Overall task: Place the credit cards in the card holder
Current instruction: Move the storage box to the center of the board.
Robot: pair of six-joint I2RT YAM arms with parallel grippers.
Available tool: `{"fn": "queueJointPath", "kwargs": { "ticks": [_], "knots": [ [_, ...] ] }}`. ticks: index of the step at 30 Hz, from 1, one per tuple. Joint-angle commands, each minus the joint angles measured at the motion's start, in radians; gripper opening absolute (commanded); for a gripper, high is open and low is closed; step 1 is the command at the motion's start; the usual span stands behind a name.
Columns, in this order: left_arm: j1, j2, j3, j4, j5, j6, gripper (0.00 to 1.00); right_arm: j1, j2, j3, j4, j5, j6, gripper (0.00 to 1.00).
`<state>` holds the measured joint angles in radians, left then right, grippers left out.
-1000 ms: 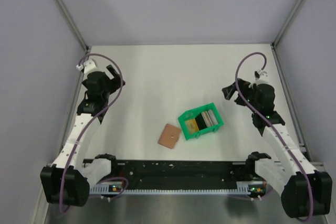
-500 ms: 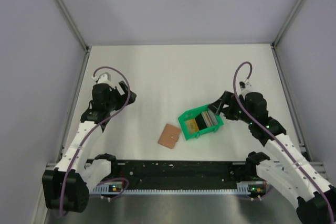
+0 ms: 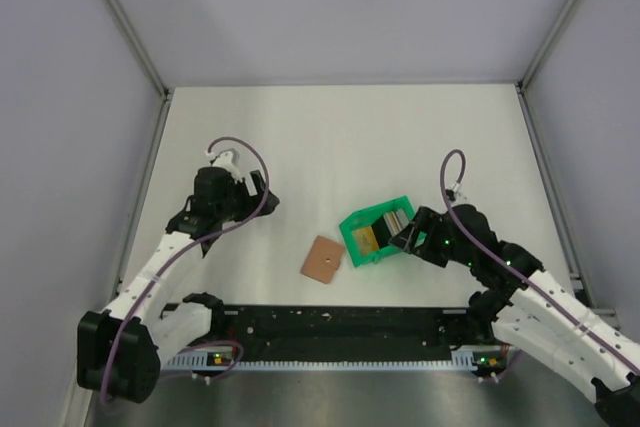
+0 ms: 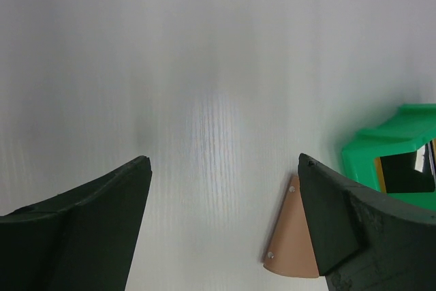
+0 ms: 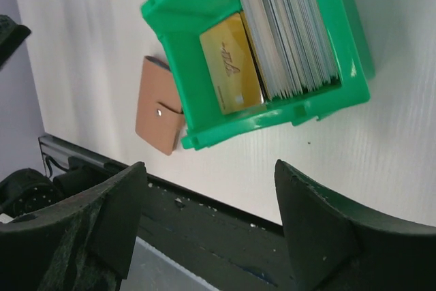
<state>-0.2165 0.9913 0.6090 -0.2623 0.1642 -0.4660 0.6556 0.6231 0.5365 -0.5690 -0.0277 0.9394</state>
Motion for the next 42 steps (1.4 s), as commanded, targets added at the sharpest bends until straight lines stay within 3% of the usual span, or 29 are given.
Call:
{"fn": "queueJointPath", "kwargs": {
  "ticks": [1,14,25,32,42],
  "knots": [
    [-0.032,-0.003,0.005,0.046,0.021,0.044,0.91,0.029,0.022,-0.061,0.043,-0.031,0.073,0.75],
    [-0.202,0.105,0.018,0.127,0.001,0.000,0.92,0.116,0.259,-0.113,0.398,0.023,0.280,0.84],
    [-0.213,0.110,0.026,0.117,-0.017,-0.003,0.92,0.358,0.357,-0.069,0.385,0.357,0.581,0.89],
    [-0.213,0.113,0.029,0.112,-0.002,0.006,0.92,0.352,0.394,-0.037,0.408,0.485,0.481,0.89],
    [-0.215,0.104,0.009,0.123,0.040,-0.013,0.92,0.211,0.425,-0.017,0.484,0.405,0.377,0.92]
  ]
}}
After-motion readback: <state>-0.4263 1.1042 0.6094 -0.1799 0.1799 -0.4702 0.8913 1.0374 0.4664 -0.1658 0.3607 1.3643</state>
